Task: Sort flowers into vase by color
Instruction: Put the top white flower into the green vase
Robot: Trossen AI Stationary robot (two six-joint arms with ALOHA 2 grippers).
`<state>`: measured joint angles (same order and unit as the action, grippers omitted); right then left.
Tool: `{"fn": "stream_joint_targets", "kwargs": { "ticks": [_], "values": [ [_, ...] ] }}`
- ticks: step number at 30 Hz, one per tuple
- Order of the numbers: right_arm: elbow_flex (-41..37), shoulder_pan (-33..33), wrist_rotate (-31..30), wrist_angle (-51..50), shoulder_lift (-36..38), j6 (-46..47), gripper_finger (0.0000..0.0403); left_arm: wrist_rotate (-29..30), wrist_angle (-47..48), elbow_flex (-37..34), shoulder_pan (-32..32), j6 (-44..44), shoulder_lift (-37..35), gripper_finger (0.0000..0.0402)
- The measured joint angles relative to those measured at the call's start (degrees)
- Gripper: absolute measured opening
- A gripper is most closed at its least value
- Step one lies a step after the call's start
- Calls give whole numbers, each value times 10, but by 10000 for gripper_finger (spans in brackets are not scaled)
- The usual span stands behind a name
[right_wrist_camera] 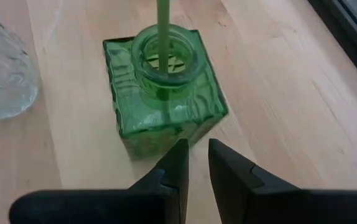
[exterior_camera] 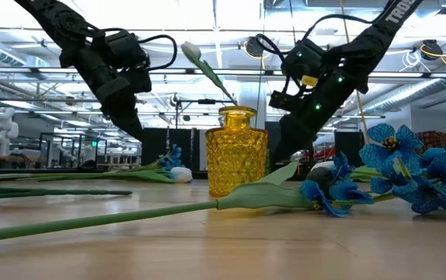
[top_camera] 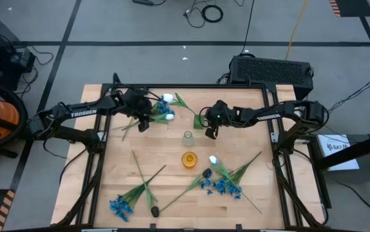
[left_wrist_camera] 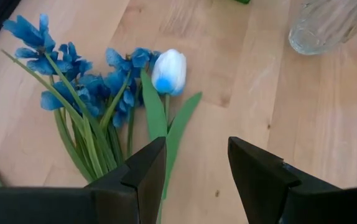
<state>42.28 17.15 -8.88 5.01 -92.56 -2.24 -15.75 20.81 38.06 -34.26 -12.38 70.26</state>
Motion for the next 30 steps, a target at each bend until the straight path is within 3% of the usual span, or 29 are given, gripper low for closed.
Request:
{"fn": "stream_joint_targets", "kwargs": {
  "ticks": [15,30],
  "values": [
    [0,2,2,86,-39,-15,54,0,39,0,0,0,0,180],
    [0,2,3,141,-40,-19,54,81,35,-50,10,0,0,180]
  ]
}}
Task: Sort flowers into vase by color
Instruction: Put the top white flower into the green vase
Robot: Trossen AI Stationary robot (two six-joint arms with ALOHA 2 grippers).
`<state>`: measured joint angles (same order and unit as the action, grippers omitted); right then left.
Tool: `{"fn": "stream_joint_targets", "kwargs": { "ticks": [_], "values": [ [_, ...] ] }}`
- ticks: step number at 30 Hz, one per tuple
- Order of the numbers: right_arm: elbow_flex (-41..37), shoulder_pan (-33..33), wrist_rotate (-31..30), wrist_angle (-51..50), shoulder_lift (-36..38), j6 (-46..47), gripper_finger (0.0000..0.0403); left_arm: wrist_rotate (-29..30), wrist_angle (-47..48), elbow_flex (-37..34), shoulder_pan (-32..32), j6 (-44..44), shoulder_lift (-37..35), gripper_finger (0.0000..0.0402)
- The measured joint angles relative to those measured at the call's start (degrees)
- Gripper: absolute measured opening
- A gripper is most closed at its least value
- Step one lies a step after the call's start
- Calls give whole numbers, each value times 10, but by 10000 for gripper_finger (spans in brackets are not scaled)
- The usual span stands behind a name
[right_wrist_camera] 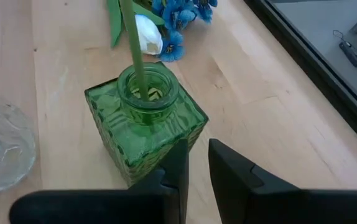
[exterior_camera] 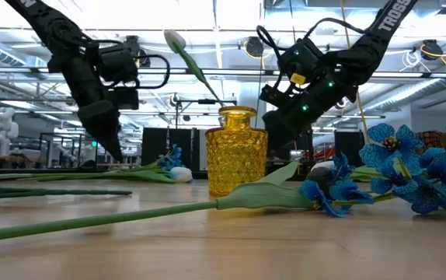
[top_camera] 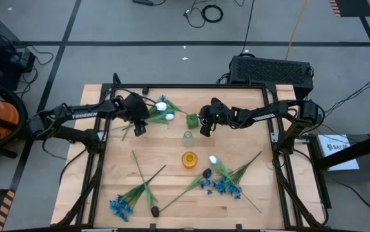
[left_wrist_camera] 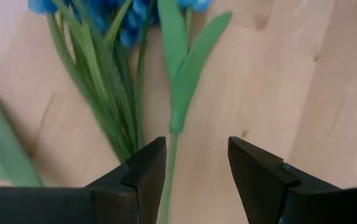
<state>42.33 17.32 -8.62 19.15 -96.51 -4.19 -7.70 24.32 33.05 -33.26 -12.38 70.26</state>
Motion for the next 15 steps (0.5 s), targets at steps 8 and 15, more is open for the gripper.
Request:
{"fn": "stream_joint_targets", "kwargs": {
  "ticks": [8,15],
  "values": [
    [0,12,0,-8,0,-12,54,48,-3,-13,0,-4,0,180],
    [0,23,39,-46,0,-15,54,48,-19,-12,1,-5,3,180]
  ]
}}
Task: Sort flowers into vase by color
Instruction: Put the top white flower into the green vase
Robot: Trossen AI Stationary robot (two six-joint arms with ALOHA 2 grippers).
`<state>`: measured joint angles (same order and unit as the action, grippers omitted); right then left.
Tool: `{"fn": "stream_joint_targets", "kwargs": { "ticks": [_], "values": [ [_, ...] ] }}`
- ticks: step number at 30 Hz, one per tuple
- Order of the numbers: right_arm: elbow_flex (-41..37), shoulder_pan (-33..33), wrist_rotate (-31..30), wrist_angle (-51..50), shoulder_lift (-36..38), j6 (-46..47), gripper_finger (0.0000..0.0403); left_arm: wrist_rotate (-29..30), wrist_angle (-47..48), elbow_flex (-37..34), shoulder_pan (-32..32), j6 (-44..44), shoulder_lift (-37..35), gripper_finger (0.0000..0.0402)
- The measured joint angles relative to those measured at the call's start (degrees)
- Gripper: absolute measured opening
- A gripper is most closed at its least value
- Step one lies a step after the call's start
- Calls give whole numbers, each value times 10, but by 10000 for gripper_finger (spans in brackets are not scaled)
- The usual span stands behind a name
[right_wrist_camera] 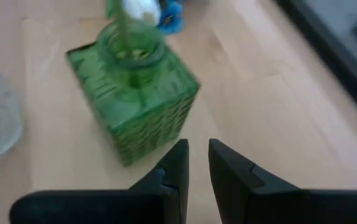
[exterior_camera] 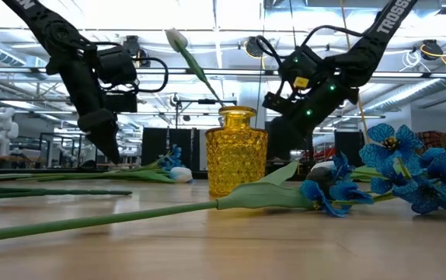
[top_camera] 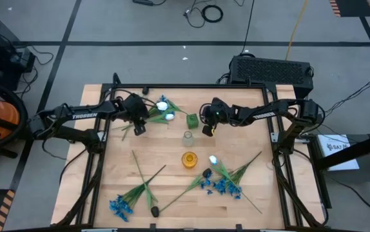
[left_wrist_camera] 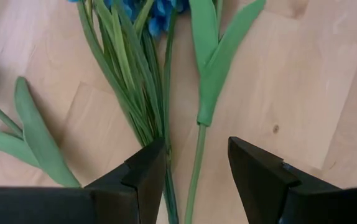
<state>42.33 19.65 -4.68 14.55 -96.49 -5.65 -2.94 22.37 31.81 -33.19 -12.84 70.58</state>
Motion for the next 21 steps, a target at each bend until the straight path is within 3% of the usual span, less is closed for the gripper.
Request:
{"fn": "stream_joint_targets", "kwargs": {
  "ticks": [4,12,21],
  "values": [
    [0,2,33,-13,0,3,54,0,-3,0,6,-9,18,180],
    [0,2,41,-15,0,14,54,0,-24,0,10,-13,62,180],
    [0,-2,65,-14,0,20,54,4,-25,0,10,-15,65,180]
  ]
}}
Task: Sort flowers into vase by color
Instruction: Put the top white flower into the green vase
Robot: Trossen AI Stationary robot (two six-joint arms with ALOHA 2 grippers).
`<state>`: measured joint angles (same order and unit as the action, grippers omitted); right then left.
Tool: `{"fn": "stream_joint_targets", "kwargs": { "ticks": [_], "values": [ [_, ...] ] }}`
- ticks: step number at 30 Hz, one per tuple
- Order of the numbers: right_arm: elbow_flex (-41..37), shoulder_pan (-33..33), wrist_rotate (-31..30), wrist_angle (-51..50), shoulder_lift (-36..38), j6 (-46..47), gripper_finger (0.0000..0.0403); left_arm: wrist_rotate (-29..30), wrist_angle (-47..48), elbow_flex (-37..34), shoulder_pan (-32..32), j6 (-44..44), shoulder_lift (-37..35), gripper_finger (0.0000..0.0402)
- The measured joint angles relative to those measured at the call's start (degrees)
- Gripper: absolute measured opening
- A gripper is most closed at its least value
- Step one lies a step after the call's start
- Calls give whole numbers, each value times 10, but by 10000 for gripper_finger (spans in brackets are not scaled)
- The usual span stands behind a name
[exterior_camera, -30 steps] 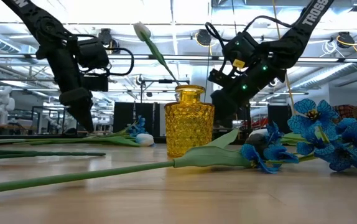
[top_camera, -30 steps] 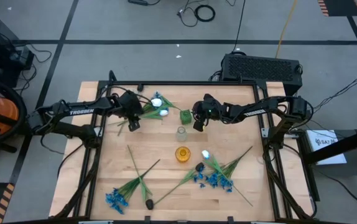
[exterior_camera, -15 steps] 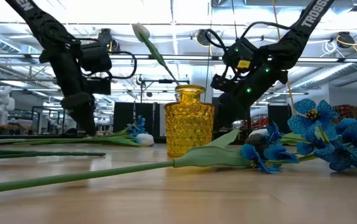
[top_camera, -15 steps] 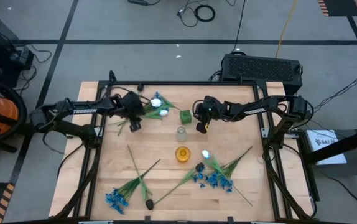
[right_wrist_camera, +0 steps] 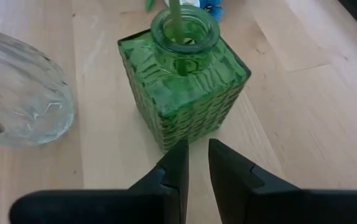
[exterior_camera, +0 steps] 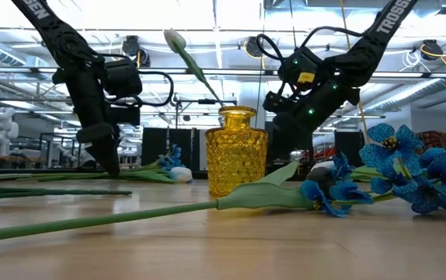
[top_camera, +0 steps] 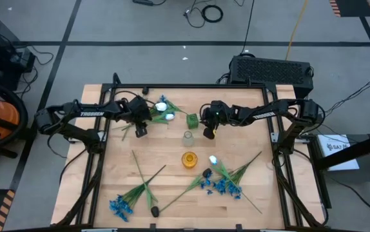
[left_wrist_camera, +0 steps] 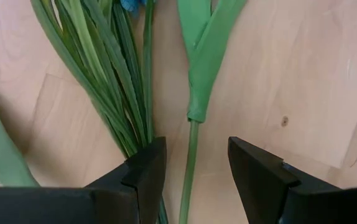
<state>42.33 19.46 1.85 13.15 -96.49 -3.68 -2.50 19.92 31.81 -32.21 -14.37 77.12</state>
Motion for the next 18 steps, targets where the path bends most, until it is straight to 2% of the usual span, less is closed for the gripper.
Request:
{"fn": "stream_joint_targets", "kwargs": {
  "ticks": [18],
  "values": [
    [0,-19,0,25,0,21,54,15,0,0,0,-1,0,180]
  ]
}}
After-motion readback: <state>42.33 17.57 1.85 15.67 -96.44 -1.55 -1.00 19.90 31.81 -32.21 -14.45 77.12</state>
